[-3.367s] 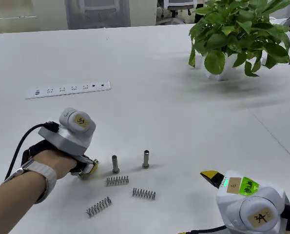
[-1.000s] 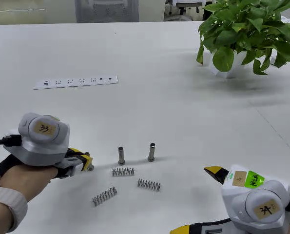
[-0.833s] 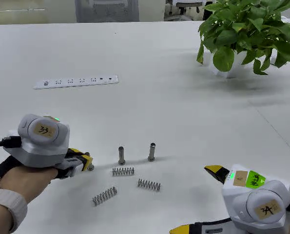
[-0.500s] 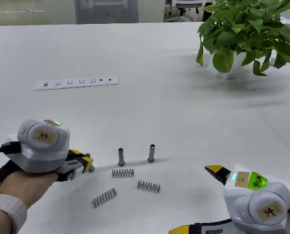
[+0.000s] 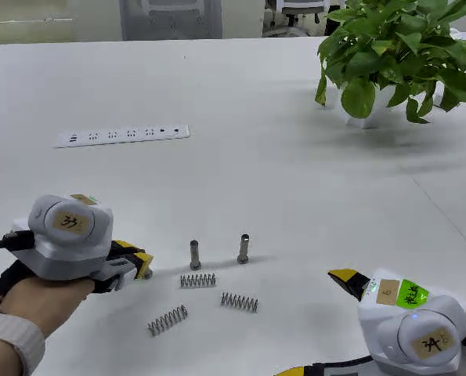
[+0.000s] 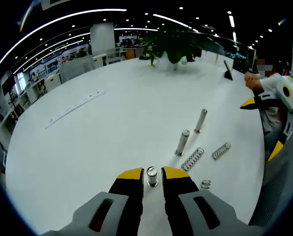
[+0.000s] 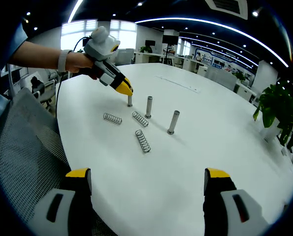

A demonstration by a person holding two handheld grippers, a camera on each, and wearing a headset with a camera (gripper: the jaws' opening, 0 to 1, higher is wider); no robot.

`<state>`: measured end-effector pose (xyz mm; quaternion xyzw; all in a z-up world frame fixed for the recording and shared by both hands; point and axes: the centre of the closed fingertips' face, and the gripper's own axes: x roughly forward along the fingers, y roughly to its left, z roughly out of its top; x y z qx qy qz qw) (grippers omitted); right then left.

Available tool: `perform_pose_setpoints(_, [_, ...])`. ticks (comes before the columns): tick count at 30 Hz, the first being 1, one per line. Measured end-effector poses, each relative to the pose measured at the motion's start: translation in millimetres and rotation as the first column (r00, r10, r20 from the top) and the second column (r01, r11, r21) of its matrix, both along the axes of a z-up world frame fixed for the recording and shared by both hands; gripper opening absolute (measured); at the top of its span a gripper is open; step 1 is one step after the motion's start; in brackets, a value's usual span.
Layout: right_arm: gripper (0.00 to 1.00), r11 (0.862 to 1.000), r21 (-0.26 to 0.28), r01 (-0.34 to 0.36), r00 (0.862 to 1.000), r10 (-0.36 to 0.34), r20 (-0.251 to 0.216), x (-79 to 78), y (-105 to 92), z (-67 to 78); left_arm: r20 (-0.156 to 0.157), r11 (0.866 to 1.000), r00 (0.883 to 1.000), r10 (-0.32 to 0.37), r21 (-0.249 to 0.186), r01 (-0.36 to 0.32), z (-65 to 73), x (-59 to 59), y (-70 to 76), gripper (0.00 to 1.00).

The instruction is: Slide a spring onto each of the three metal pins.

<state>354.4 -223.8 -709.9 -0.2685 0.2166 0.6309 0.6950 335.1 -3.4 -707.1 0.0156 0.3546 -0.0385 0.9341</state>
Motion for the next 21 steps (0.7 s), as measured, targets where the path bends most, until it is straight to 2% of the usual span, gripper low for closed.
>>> perform_pose_setpoints(7, [0.96,1.000,-0.004,-0.002,1.000,0.002,0.003,-0.5,-0.2,-0.2,0.015,1.000,1.000,-0.023,-0.009,0.023,1.3,0.7,-3.5,0.25])
perform_pose_setpoints(11, [0.96,1.000,-0.003,-0.001,1.000,0.001,0.005,-0.7,-0.1,0.3,0.043,0.999,0.999,-0.031,-0.034,0.033,3.9,1.7,-5.4,0.37])
perform_pose_setpoints(14, [0.96,1.000,-0.004,-0.002,1.000,0.002,0.004,-1.2,0.0,0.1,0.060,0.996,0.997,-0.048,-0.073,0.052,7.1,0.8,-11.3,0.49])
perform_pose_setpoints(16, [0.96,1.000,-0.004,-0.003,1.000,0.003,0.005,-1.7,0.2,0.4,0.084,0.996,0.995,-0.055,-0.070,0.061,12.1,0.6,-13.0,0.54])
perform_pose_setpoints(21, [0.96,1.000,-0.004,-0.003,1.000,0.003,0.004,-1.3,0.2,-0.3,0.110,0.993,0.992,-0.061,-0.094,0.071,19.8,-2.4,-14.8,0.67])
